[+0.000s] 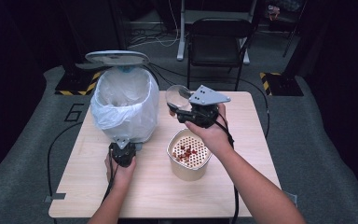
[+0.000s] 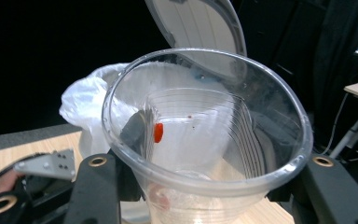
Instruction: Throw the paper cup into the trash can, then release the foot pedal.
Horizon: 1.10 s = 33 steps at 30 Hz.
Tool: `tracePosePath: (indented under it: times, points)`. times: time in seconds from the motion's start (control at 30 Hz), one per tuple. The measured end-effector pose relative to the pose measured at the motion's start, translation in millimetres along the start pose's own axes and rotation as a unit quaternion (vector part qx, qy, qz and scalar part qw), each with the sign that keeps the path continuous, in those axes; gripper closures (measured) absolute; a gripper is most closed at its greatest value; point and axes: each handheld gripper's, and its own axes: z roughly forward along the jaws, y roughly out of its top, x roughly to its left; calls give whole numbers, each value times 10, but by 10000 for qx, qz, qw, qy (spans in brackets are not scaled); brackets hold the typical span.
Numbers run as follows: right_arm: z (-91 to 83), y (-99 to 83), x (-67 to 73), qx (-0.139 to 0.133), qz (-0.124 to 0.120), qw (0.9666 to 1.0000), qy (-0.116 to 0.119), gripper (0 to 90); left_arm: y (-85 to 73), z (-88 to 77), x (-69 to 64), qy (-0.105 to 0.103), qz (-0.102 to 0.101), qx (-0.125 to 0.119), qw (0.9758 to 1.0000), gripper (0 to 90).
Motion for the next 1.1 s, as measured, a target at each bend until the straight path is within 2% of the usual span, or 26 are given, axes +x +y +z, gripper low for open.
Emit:
tracePosePath:
  times: [0.13, 0.2, 0.27, 0.53, 0.77, 0.83, 0.87, 1.1]
  points:
    - [91, 99, 43, 2, 9, 10000, 93, 452, -1, 2, -4, 27, -7, -6, 10000, 756]
    - [148, 165, 74, 40, 4, 9999, 124, 452, 10, -13, 12, 84, 148, 66, 9998, 756]
    - [177, 198, 85, 26, 21, 9999, 144, 452, 9, -12, 12, 83, 143, 62, 9998, 756]
    - [451, 386, 143, 79, 289, 9991, 298, 452, 8, -11, 17, 71, 142, 38, 9999, 756]
    - [721, 489, 229, 207, 230, 9986, 438, 451, 10, -13, 22, 69, 121, 49, 9999, 756]
    - [752, 498, 236, 209, 236, 9985, 455, 452, 9, -13, 22, 65, 118, 48, 9999, 756]
    - [842, 529, 259, 257, 207, 9983, 486, 451, 10, -14, 23, 66, 124, 54, 9999, 756]
    - [1072, 610, 322, 430, 278, 9973, 534, 450, 10, -12, 20, 70, 120, 45, 9999, 756]
